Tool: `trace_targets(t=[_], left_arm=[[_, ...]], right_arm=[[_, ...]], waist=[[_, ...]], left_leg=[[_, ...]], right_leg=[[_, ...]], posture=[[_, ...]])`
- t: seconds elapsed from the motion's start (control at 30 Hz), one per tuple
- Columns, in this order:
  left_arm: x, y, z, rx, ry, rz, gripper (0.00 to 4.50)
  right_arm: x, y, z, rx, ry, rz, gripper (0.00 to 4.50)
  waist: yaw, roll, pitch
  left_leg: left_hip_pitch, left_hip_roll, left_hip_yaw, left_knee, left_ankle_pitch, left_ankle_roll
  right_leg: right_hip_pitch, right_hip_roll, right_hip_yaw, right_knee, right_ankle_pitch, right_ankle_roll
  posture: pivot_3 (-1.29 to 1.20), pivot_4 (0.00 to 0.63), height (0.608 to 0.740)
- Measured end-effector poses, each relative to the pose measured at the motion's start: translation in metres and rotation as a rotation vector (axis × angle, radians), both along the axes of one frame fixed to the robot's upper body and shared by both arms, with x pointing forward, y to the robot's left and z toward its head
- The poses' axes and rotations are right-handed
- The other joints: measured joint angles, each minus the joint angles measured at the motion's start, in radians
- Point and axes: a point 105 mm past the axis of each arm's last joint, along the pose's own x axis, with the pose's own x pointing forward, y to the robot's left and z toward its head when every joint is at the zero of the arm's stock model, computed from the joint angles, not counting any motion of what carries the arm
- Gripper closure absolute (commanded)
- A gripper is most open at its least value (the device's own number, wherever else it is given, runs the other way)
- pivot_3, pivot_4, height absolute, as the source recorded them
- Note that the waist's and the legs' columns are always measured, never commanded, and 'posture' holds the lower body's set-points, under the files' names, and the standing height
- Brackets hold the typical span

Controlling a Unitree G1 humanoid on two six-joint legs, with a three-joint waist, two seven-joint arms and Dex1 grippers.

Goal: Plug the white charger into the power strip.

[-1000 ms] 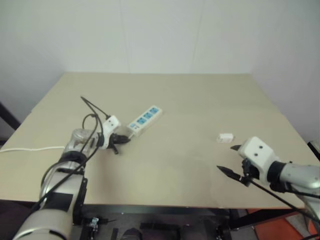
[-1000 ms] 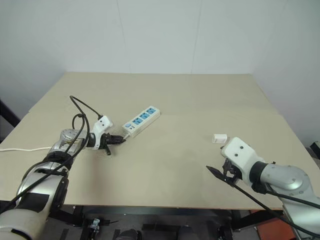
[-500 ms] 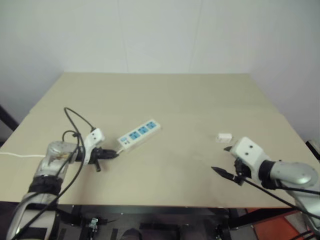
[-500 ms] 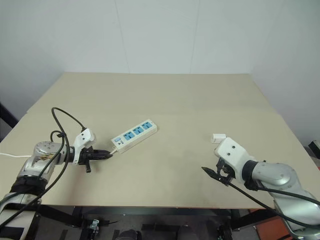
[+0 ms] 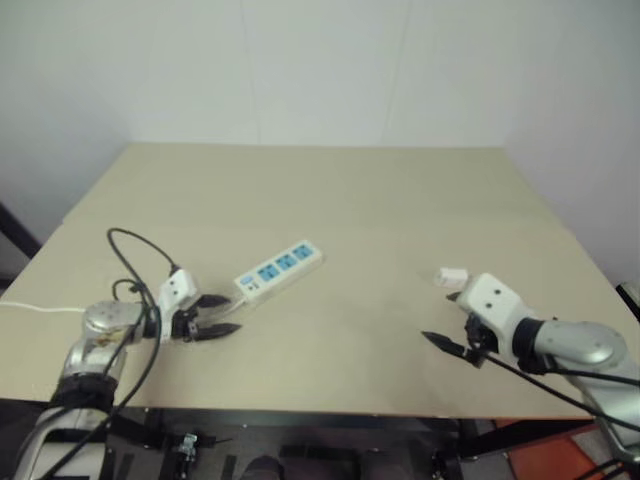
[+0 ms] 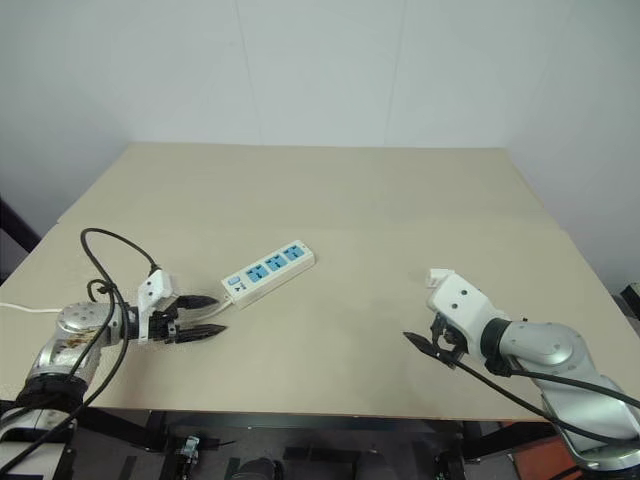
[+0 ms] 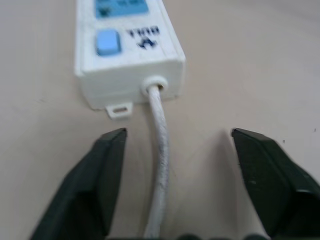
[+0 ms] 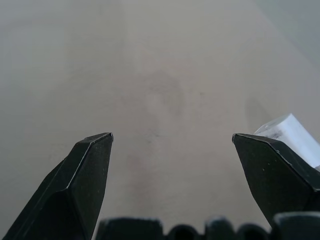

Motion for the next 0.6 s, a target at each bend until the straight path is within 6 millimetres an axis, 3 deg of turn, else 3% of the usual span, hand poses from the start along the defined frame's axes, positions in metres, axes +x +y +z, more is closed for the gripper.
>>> trace_targets(t=[0.2, 0.33, 0.47, 0.6], left_arm=[[0.004, -0.008, 0.021, -0.161, -0.18, 0.015, 0.02], [0.006, -0.017, 0.015, -0.236, -0.199, 0.017, 0.02], [0.009, -0.026, -0.006, -0.258, -0.232, 0.064, 0.02], [0.02, -0.028, -0.007, -0.279, -0.235, 0.088, 0.02]], right_arm=[[0.005, -0.004, 0.001, 0.0, -0.032, -0.027, 0.0], [0.016, -0.005, 0.009, 0.025, -0.095, -0.061, 0.0], [0.019, -0.007, 0.011, 0.018, -0.116, -0.083, 0.0], [0.017, -0.008, 0.008, 0.023, -0.109, -0.093, 0.0]], waist=[[0.003, 0.0, 0.0], [0.002, 0.0, 0.0], [0.003, 0.0, 0.0], [0.005, -0.001, 0.0]], left_leg=[[0.0, 0.0, 0.0, 0.0, 0.0, 0.0], [0.0, -0.001, 0.0, 0.0, 0.0, 0.0], [0.0, 0.0, 0.0, 0.0, 0.0, 0.0], [0.0, -0.001, 0.0, 0.001, 0.0, 0.0]], right_leg=[[0.0, 0.0, 0.0, 0.0, 0.001, -0.001], [0.0, 0.0, 0.0, 0.0, 0.001, -0.001], [0.0, 0.0, 0.0, 0.0, 0.003, -0.005], [0.001, 0.0, 0.0, 0.0, 0.002, -0.003]], posture=[[0.0, 0.15, 0.74], [0.0, 0.15, 0.74], [0.0, 0.15, 0.74], [0.0, 0.15, 0.74]])
